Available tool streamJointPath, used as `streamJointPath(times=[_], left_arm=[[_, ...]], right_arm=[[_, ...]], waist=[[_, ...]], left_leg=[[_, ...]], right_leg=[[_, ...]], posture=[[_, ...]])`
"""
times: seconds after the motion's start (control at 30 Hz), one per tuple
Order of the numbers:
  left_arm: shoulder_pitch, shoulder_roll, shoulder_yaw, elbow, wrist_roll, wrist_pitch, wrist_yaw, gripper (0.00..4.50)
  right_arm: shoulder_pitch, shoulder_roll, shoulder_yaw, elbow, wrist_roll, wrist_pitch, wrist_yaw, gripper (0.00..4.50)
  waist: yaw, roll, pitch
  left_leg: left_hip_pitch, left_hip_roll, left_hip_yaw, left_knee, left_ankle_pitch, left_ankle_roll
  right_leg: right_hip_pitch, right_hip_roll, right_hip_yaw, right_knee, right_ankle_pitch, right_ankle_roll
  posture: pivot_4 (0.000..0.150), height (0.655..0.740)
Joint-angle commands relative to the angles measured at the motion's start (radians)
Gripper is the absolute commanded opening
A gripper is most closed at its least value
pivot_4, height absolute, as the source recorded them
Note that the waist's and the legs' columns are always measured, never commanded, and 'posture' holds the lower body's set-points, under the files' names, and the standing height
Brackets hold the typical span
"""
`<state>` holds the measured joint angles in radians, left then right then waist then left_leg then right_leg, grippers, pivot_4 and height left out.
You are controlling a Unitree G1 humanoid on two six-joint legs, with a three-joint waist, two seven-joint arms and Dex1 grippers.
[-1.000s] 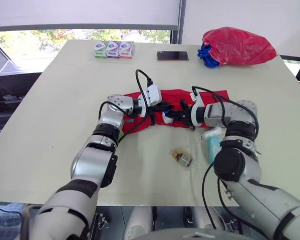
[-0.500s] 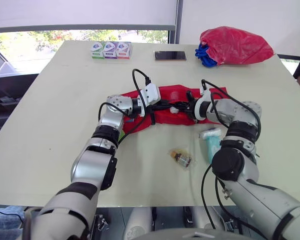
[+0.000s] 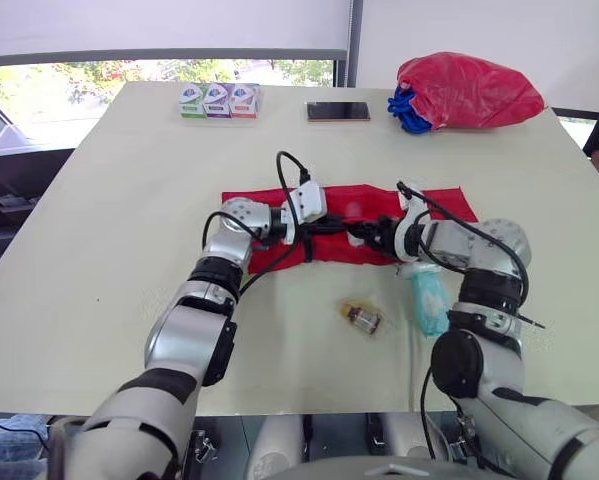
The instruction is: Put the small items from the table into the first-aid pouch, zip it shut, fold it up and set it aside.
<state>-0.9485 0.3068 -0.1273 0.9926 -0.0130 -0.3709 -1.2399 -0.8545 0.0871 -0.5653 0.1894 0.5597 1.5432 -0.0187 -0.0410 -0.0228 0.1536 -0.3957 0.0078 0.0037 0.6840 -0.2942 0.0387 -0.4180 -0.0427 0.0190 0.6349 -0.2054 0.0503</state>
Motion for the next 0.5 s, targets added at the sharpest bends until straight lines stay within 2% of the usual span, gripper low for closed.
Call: streamJointPath(times=[0.03,0.17,0.3,0.5], left_arm=[[-0.019,-0.002,0.011,-0.002,-0.004,0.015,0.034,0.00],[-0.018,-0.004,0.013,0.000,-0.003,0.018,0.034,0.00],[-0.015,-0.004,0.011,0.000,-0.006,0.019,0.034,0.00],[-0.015,-0.007,-0.003,0.002,-0.016,0.021,0.040,0.00]], right_arm=[[0.022,-0.040,0.160,-0.083,0.076,0.065,0.134,2.56],[0.050,-0.146,0.275,-0.159,0.098,0.041,0.238,2.56],[0.056,-0.210,0.325,-0.200,0.116,0.048,0.316,2.56],[0.089,-0.241,0.392,-0.217,0.101,0.036,0.361,2.56]], waist=[[0.001,0.000,0.000],[0.001,0.000,0.000],[0.001,0.000,0.000],[0.002,0.000,0.000]], left_leg=[[0.000,0.000,0.000,0.000,0.000,0.000],[0.000,0.000,-0.001,0.000,0.000,0.000],[0.000,0.000,-0.001,0.000,0.000,0.000],[0.000,0.000,-0.001,0.000,0.000,0.000]], right_leg=[[0.000,0.000,0.000,0.000,0.000,0.000],[0.000,0.000,-0.001,0.000,0.000,0.000],[0.000,0.000,-0.001,-0.001,0.000,0.000],[0.000,0.000,-0.001,-0.006,0.000,0.000]], posture=[[0.150,0.7400],[0.150,0.7400],[0.150,0.7400],[0.150,0.7400]])
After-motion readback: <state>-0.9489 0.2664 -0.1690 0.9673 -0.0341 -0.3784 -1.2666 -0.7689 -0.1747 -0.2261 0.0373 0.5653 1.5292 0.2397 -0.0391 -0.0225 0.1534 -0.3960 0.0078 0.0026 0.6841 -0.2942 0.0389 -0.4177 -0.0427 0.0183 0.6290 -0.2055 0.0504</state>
